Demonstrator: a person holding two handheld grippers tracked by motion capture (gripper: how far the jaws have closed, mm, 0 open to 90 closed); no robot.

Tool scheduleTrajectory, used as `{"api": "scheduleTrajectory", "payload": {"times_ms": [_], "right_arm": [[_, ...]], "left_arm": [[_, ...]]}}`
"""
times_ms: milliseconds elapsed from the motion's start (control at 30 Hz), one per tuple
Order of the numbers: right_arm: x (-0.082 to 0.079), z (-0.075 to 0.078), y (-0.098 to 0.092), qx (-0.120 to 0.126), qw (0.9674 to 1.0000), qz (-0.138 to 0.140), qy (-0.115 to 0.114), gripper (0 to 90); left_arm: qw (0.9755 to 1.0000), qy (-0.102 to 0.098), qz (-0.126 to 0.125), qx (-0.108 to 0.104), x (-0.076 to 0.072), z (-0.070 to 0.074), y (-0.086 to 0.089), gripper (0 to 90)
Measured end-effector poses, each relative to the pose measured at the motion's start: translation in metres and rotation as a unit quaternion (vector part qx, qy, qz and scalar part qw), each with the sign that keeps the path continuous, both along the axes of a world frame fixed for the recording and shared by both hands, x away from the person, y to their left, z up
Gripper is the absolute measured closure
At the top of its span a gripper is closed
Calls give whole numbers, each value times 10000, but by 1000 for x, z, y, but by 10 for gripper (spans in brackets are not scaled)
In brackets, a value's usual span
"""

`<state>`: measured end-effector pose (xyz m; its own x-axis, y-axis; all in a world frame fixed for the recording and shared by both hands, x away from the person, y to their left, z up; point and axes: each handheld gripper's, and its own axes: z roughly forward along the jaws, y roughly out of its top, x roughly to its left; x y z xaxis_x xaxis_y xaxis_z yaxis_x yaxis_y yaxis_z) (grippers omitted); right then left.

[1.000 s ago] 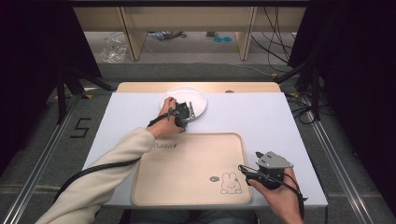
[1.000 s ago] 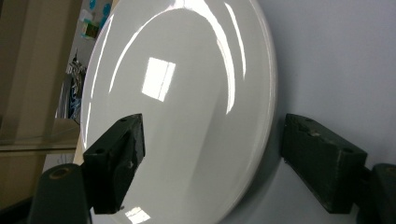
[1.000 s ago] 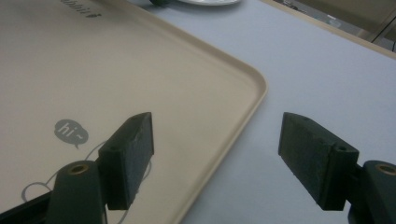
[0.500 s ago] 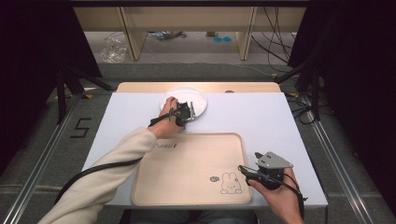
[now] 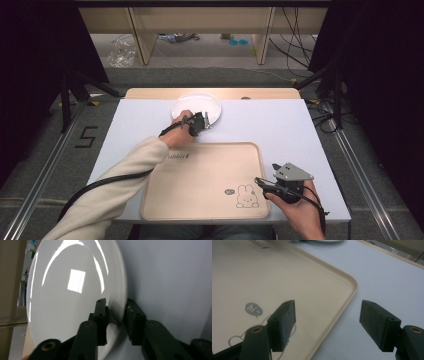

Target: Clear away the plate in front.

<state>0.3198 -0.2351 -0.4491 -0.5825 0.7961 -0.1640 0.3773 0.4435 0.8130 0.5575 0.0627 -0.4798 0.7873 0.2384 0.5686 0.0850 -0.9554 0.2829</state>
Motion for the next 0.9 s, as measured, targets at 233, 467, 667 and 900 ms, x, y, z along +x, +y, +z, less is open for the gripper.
{"api": "scheduleTrajectory", "payload": {"times_ms": [233,467,667,900], "right_arm": [[0,0,0,52,10000,6,18,302],[-1,1,2,84,9999,54,46,311],[-1,1,2,76,9999,67,35,315],[-1,1,3,95,9999,66,67,319]], "left_arm": [[9999,-100,44,101,-3,1,-2,769],[9991,-374,197,36,-8,12,-6,831],[9967,-746,319,-7,-9,29,-4,871],[9965,-791,285,38,-10,30,-3,878]]}}
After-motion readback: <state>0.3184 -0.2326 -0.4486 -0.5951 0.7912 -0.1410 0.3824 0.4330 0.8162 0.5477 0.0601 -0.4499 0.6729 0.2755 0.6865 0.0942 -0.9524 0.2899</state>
